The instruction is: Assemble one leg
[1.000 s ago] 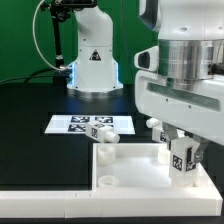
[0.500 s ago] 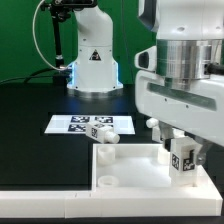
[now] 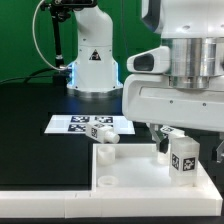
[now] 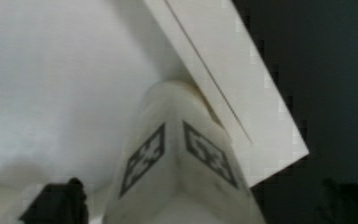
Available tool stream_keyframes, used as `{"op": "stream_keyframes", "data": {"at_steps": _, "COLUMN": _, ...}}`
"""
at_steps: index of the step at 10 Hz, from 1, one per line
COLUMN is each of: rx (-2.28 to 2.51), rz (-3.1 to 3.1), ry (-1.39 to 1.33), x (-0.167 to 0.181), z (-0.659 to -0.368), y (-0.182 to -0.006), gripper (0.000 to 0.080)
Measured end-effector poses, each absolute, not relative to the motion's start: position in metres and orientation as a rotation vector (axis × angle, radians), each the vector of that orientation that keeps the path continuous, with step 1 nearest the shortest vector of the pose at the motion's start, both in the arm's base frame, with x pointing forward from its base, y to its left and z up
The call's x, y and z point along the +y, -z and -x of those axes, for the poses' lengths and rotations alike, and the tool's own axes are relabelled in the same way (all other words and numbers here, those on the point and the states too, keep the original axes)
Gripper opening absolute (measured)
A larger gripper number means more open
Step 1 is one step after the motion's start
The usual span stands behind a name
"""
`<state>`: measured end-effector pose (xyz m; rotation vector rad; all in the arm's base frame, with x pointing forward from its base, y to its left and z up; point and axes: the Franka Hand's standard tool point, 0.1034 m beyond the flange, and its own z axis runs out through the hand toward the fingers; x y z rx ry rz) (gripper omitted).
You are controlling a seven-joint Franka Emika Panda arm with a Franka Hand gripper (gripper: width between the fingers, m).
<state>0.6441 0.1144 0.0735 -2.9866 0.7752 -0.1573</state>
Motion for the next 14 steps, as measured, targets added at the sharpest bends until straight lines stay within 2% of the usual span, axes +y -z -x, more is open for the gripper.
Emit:
{"op": "stream_keyframes", "data": {"at_steps": 2, "rx": 0.522, "rz": 3.054, "ry": 0.166, "x": 0.1134, "z": -0.6443, "y": -0.0734, "gripper": 0.0648}}
{"op": "stream_keyframes", "data": {"at_steps": 4, "rx": -0.050, "rz": 3.115, "ry": 0.107, "x": 0.1066, "z": -0.6420, "y": -0.0731, "gripper": 0.0648}}
{"op": "stream_keyframes", "data": {"at_steps": 6, "rx": 0.034, "rz": 3.113, "ry": 0.120, "x": 0.1078, "z": -0.6432, "y": -0.0730, "gripper": 0.0648}}
{"op": "stream_keyframes", "data": {"at_steps": 8, "rx": 0.038, "rz": 3.113, "ry": 0.120, "x": 0.1069, "z": -0.6434, "y": -0.0729, "gripper": 0.0388}}
{"op": "stream_keyframes", "data": {"at_steps": 9, "rx": 0.197, "rz": 3.101, "ry": 0.117, "x": 0.1075, "z": -0.6432, "y": -0.0728, "gripper": 0.0388}}
{"op": "stream_keyframes", "data": {"at_steps": 10, "rx": 0.317, "rz": 3.089, "ry": 0.114, "x": 0.1075, "z": -0.6431, "y": -0.0726, "gripper": 0.0286}}
{"op": "stream_keyframes", "data": {"at_steps": 12, "rx": 0.572, "rz": 3.047, "ry": 0.107, "x": 0.1082, "z": -0.6425, "y": -0.0717, "gripper": 0.0286}}
{"op": "stream_keyframes", "data": {"at_steps": 14, "rx": 1.061, "rz": 2.911, "ry": 0.071, "x": 0.1063, "z": -0.6411, "y": -0.0707, "gripper": 0.0286}}
